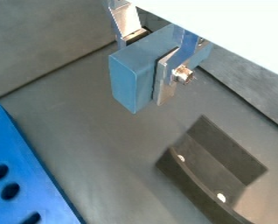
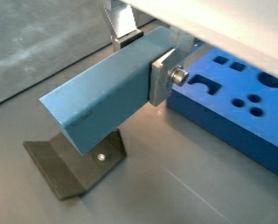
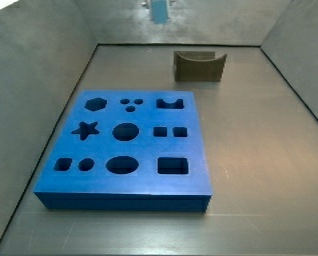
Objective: Pick up the rectangle object. Move up. Place the rectangle object on the fixture. Regrasp the rectangle object. Move to above the board. Insert the rectangle object.
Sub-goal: Place the rectangle object on the fixture.
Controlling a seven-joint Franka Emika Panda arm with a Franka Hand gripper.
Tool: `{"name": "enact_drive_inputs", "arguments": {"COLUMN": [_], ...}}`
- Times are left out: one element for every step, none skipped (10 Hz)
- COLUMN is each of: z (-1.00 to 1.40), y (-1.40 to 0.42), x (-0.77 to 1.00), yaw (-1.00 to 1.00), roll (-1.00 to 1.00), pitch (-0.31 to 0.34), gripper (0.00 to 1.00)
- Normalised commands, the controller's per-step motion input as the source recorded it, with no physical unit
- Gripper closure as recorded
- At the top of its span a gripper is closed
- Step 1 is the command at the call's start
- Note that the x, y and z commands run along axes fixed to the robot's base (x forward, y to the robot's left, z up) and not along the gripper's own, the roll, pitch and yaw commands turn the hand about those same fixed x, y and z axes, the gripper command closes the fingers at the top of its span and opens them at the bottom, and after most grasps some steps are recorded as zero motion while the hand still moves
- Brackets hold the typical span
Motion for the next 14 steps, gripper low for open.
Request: {"name": "enact_drive_inputs", "arguments": {"z": [0.15, 0.13, 0.10, 0.06, 0.05, 0.02, 0.01, -0.01, -0.01, -0.02, -0.02, -0.02, -0.02, -0.02], "y": [0.44, 0.38, 0.33, 0.27, 0.22, 0.17, 0.16, 0.11, 0.08, 0.06, 0.05, 0.05, 0.05, 0.05], "x": [1.00, 1.00, 1.00, 1.00, 1.00, 1.00, 1.00, 0.90, 0.79, 0.71, 0.59, 0.51, 0.40, 0.32], "yaw": [-0.06, -0.08, -0.08, -0.09, -0.10, -0.10, -0.11, -0.12, -0.13, -0.14, -0.15, -0.15, -0.17, -0.18], "roll": [-1.00, -1.00, -1.00, -1.00, -1.00, -1.00, -1.00, -1.00, -1.00, -1.00, -1.00, -1.00, -1.00, -1.00], "pitch": [0.152, 0.166, 0.175, 0.180, 0.185, 0.191, 0.192, 0.196, 0.199, 0.201, 0.204, 0.207, 0.209, 0.209], "gripper": [1.00, 1.00, 1.00, 1.00, 1.00, 1.00, 1.00, 1.00, 1.00, 1.00, 1.00, 1.00, 1.00, 1.00]}}
